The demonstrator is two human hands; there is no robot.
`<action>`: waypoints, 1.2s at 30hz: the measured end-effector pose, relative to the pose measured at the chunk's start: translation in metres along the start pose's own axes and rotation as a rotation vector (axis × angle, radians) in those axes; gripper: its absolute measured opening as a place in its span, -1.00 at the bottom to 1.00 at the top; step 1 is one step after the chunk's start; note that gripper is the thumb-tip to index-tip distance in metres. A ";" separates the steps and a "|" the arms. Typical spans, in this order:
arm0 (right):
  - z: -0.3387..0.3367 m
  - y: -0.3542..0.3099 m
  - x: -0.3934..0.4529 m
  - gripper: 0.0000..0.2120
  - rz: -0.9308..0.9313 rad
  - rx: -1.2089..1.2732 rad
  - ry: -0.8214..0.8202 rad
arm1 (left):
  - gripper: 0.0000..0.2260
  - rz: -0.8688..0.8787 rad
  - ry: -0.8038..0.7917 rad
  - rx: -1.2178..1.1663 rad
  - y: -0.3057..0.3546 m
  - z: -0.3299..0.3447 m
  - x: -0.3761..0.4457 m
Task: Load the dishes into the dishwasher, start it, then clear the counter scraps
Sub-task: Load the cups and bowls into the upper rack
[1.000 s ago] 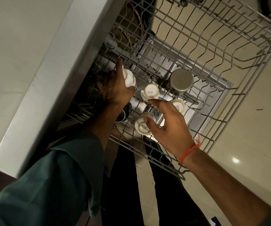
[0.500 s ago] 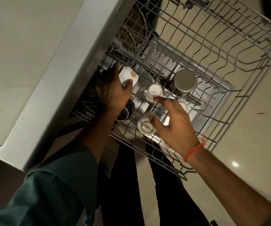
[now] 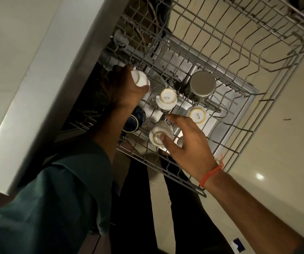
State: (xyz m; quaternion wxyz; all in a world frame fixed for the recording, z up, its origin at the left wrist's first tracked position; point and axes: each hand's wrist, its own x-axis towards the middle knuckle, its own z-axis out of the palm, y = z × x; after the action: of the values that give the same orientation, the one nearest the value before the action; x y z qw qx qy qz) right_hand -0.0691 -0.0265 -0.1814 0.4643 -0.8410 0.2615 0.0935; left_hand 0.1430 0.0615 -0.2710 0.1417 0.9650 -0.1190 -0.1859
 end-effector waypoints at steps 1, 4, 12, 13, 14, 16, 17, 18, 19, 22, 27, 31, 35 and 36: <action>0.000 -0.001 0.001 -0.54 0.000 -0.003 -0.001 | -0.29 -0.004 0.022 0.001 -0.001 0.003 0.000; 0.001 -0.003 0.003 -0.55 -0.003 -0.008 0.008 | -0.29 -0.001 0.037 0.075 0.004 0.006 -0.003; -0.002 -0.007 0.003 -0.54 0.000 0.012 0.015 | -0.25 -0.042 -0.057 0.219 0.025 0.004 -0.002; -0.001 -0.007 0.003 -0.54 0.002 0.014 0.012 | -0.24 -0.044 -0.078 0.223 0.027 0.003 -0.002; -0.001 -0.007 0.003 -0.54 0.004 0.014 0.011 | -0.24 -0.046 -0.094 0.217 0.028 0.002 -0.002; -0.001 -0.008 0.003 -0.54 0.008 0.007 0.011 | -0.23 -0.046 -0.124 0.183 0.025 0.001 0.000; 0.000 -0.008 0.003 -0.54 0.011 0.005 0.008 | -0.22 -0.045 -0.135 0.162 0.021 0.000 0.000; 0.001 -0.009 0.002 -0.54 0.012 0.006 0.004 | -0.21 -0.040 -0.139 0.142 0.016 -0.001 0.000; 0.002 -0.009 0.002 -0.54 0.012 0.007 0.001 | -0.20 -0.033 -0.136 0.125 0.011 -0.003 -0.001; 0.006 -0.011 0.004 -0.52 -0.002 0.006 0.007 | -0.22 0.010 -0.094 0.098 0.002 -0.011 -0.007; 0.008 -0.013 0.013 -0.47 -0.017 -0.029 0.021 | -0.15 0.042 -0.033 -0.058 -0.004 -0.020 -0.027; 0.004 -0.021 0.018 -0.47 -0.052 -0.022 0.085 | -0.22 0.092 0.050 -0.108 0.004 -0.035 -0.064; -0.003 -0.032 0.022 -0.47 -0.095 -0.020 0.136 | -0.25 0.060 0.070 -0.182 0.009 -0.048 -0.090; -0.005 -0.035 0.022 -0.47 -0.094 -0.026 0.129 | -0.25 0.010 0.047 -0.192 0.007 -0.051 -0.090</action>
State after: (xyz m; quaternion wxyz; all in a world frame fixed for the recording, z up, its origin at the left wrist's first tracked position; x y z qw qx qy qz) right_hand -0.0322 -0.0230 -0.1617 0.4397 -0.8625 0.2498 0.0207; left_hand 0.0808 0.0919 -0.1940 0.2372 0.9504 -0.1020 -0.1732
